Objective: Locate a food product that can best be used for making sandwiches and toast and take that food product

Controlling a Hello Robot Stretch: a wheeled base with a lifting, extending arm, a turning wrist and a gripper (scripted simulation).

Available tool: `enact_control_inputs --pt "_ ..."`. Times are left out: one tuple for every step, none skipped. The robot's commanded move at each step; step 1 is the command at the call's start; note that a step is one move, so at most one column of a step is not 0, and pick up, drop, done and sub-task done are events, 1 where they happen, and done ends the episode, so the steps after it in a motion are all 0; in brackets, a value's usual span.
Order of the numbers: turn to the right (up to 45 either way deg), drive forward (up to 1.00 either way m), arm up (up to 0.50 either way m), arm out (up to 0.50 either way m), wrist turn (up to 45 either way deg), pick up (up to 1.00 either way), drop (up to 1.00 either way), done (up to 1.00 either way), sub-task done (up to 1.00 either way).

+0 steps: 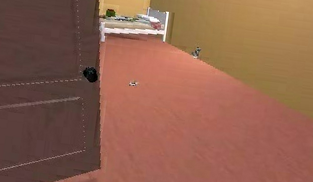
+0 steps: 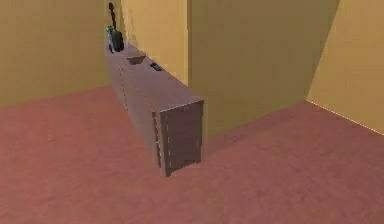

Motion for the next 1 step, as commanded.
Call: enact_control_inputs --pt "3.0 0.0 0.0 0.0 0.0 0.0 0.0 0.0 0.0"
